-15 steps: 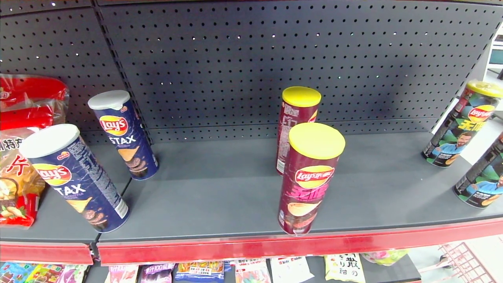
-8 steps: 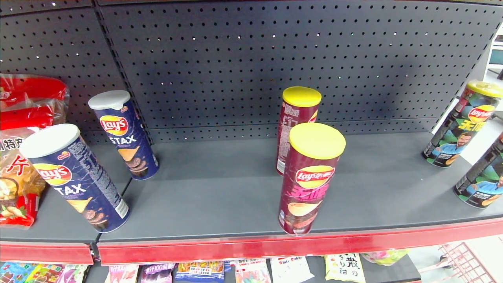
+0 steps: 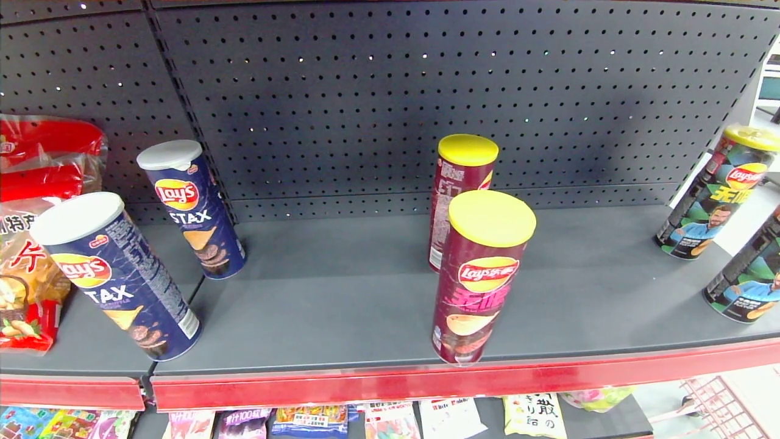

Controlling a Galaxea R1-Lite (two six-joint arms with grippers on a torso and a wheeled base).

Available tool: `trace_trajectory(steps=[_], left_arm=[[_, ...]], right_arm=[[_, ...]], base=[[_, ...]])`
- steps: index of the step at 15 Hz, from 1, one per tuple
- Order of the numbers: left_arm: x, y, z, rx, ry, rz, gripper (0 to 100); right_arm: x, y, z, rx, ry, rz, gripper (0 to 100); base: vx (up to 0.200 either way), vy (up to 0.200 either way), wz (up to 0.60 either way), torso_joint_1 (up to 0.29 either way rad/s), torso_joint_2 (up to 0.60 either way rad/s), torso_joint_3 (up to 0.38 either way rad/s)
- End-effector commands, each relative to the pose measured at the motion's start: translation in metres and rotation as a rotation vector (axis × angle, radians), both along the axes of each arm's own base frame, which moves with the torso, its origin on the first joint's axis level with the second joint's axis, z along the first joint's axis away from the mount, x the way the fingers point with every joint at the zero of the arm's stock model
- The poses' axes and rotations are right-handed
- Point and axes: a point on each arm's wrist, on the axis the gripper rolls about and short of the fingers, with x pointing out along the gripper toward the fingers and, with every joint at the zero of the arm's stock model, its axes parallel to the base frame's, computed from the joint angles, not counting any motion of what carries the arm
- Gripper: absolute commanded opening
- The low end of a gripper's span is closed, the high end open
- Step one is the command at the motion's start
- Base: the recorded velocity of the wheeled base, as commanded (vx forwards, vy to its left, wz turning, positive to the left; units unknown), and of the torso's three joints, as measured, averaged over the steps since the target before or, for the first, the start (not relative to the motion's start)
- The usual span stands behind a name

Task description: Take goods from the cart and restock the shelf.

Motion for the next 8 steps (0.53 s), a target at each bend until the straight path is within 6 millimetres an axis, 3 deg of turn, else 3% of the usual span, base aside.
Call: trace_trajectory(steps=[1,3,8], left_arm=[[0.0002,0.0005,-0.0004,-0.008,-0.004,0.03,100],[0.0011,0.005,-0.0021,-0.078,0.013,0.226,100],[0.0011,0.0047,-0.0042,-0.093,0.035,0.214,100]], right_arm=[[-0.0001,0.0,0.0,0.0,-0.001,0.001,100],[-0.0001,0.0,0.0,-0.001,-0.001,0.001,100],[-0.0001,0.0,0.0,-0.001,-0.001,-0.001,100]], base=[[0.0,0.0,0.0,0.0,0.0,0.0],[0.0,0.0,0.0,0.0,0.0,0.0],[0.0,0.0,0.0,0.0,0.0,0.0]])
